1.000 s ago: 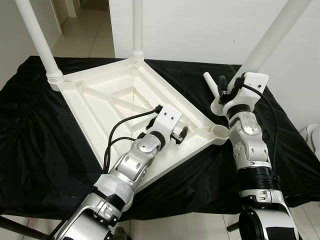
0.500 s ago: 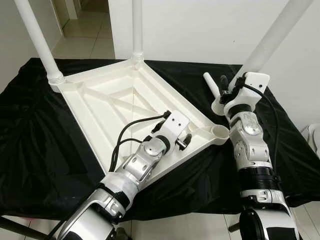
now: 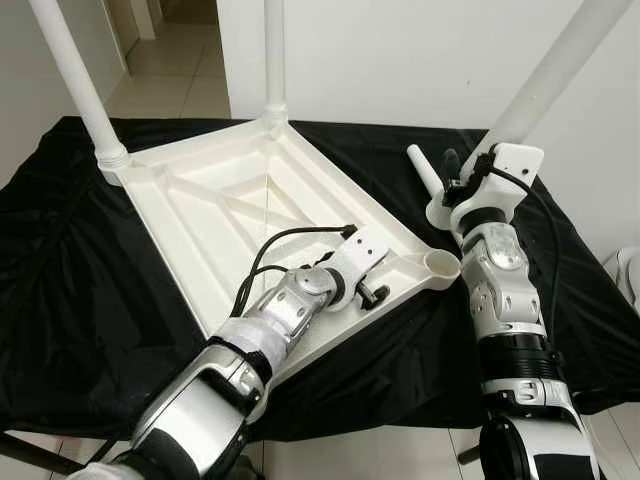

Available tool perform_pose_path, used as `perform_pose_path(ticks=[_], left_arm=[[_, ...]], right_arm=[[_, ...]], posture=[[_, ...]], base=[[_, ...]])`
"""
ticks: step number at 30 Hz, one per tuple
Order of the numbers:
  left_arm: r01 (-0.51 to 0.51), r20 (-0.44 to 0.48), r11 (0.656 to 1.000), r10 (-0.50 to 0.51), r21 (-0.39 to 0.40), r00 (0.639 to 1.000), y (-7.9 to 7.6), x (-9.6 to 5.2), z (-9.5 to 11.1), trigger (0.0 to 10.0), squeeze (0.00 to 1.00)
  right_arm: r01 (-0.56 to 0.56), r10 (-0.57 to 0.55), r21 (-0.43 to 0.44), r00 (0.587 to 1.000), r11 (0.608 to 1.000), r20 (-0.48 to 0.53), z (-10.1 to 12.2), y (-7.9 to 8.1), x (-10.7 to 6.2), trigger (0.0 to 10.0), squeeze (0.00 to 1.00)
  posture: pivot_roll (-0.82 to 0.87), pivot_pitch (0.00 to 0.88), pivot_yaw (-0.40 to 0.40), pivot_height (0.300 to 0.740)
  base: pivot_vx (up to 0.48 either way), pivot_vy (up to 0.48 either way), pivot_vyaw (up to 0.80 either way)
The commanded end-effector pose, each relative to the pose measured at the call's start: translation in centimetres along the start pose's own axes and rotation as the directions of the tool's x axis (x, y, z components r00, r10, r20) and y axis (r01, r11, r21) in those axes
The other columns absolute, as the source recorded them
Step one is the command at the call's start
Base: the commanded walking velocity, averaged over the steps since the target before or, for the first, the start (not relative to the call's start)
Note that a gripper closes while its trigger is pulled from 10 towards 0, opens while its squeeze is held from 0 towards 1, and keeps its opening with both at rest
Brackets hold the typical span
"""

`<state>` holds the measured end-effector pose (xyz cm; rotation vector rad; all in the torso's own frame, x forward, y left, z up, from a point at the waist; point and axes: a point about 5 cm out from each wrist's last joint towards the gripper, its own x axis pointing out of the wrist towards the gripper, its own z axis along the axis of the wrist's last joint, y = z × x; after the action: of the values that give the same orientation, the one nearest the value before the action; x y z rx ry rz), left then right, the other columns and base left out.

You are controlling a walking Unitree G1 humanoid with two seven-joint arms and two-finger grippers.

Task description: Building children table

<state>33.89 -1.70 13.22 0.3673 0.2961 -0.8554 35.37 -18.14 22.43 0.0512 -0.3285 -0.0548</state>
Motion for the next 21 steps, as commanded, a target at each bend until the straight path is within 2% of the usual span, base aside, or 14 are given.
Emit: perform_pose_path(ticks=[1,3,4,18,19,20,21], left_arm=[[0.001,-0.010,1.000,-0.001,0.005,1.000,0.4,0.1,0.1,0.9,0.00],[0.005,-0.007,1.000,-0.005,0.007,1.000,0.6,0.1,0.3,0.5,0.00],[0.011,-0.003,1.000,-0.011,0.011,1.000,0.7,0.2,0.5,0.0,0.00],[0.030,-0.004,0.998,-0.030,0.049,1.000,0.7,0.6,1.2,0.0,0.00],[0.030,-0.013,0.998,-0.030,0.056,0.999,0.7,0.7,1.2,3.8,0.00],[0.030,-0.013,0.998,-0.030,0.056,0.999,0.7,0.7,1.2,3.8,0.00],[0.028,-0.027,0.997,-0.026,0.074,0.999,0.6,0.8,1.1,10.0,0.00]], right_arm=[[0.006,-0.006,0.000,1.000,1.000,0.014,0.2,0.0,0.2,10.0,0.00],[0.008,-0.008,0.000,1.000,1.000,0.014,0.2,0.0,0.2,10.0,0.00],[0.009,-0.009,0.001,1.000,1.000,0.014,0.2,0.0,0.2,10.0,0.00],[0.017,-0.017,0.006,1.000,1.000,0.016,0.2,0.0,0.2,10.0,0.00],[0.020,-0.020,0.005,1.000,1.000,0.016,0.2,-0.1,0.2,10.0,0.00],[0.020,-0.020,0.005,1.000,1.000,0.016,0.2,-0.1,0.2,10.0,0.00],[0.023,-0.023,0.004,1.000,1.000,0.016,0.3,-0.2,0.2,10.0,0.00]], posture=[[0.06,0.000,0.006,0.740],[0.06,0.000,0.008,0.740],[0.06,0.000,0.008,0.740],[0.06,0.000,0.014,0.740],[0.06,0.000,0.016,0.740],[0.06,0.000,0.016,0.740],[0.06,0.000,0.016,0.740]], base=[[0.000,0.000,0.00],[0.000,0.000,0.00],[0.000,0.000,0.00],[0.000,0.000,0.00],[0.000,0.000,0.00],[0.000,0.000,0.00],[0.000,0.000,0.00]])
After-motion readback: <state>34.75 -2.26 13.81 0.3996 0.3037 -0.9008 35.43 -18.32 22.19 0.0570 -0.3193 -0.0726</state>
